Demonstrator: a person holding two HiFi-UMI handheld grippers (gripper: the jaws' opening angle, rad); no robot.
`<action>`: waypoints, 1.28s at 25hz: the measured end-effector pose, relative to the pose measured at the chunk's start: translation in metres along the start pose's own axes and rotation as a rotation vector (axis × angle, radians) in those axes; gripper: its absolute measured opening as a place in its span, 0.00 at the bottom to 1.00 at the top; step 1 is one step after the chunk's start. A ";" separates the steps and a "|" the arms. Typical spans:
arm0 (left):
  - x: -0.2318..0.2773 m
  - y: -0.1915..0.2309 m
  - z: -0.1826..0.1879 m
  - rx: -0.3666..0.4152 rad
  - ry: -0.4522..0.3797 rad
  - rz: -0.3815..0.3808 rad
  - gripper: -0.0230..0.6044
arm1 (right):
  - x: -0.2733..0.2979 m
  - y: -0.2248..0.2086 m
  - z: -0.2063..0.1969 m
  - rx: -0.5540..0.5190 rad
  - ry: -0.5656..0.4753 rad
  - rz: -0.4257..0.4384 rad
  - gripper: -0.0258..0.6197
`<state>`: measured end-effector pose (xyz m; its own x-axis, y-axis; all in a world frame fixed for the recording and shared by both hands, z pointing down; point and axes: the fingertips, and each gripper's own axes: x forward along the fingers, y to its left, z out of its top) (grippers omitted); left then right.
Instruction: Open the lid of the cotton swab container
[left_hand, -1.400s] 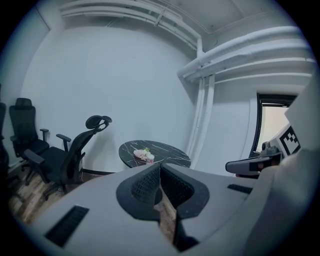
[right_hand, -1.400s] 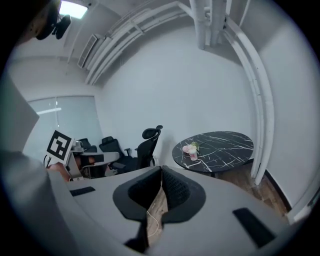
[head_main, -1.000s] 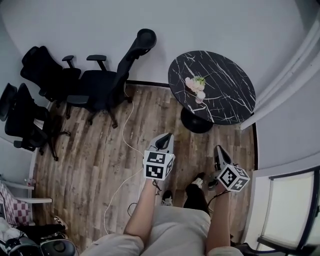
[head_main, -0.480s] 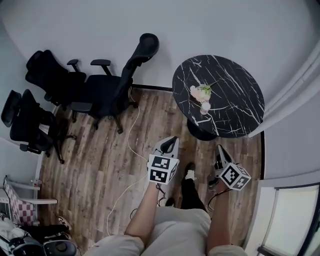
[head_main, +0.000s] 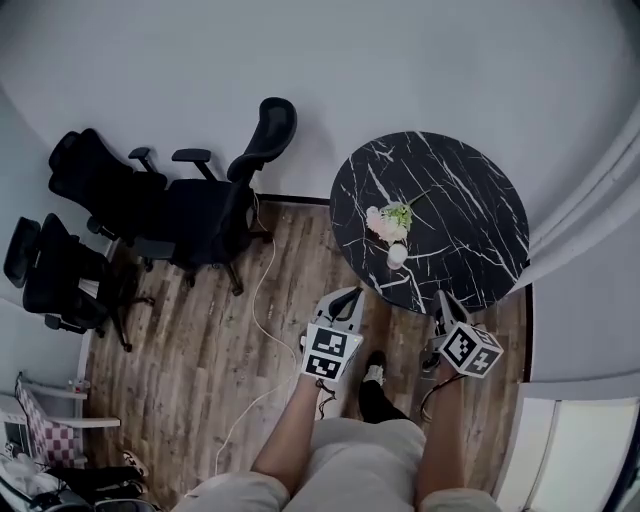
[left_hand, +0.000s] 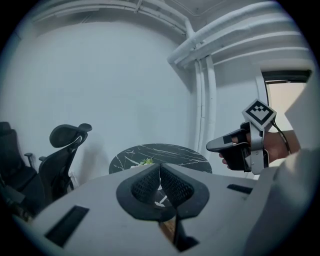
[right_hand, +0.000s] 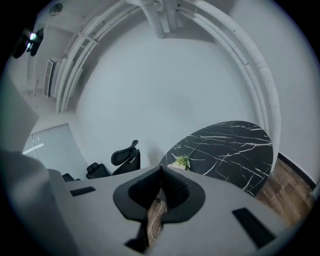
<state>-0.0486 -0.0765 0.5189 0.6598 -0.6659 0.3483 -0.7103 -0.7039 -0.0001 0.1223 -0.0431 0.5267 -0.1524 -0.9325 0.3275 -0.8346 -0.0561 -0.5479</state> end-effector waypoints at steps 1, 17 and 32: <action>0.010 0.001 0.007 0.012 -0.009 0.004 0.07 | 0.008 -0.004 0.005 -0.011 0.000 0.004 0.09; 0.135 0.014 0.035 -0.106 0.002 -0.034 0.07 | 0.131 -0.022 0.091 -0.234 -0.026 0.212 0.09; 0.179 0.001 0.008 -0.068 0.095 -0.163 0.07 | 0.183 -0.067 0.009 -0.169 0.136 0.083 0.09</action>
<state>0.0707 -0.1985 0.5739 0.7433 -0.5160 0.4257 -0.6133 -0.7798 0.1257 0.1551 -0.2134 0.6171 -0.2847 -0.8739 0.3941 -0.8915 0.0902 -0.4440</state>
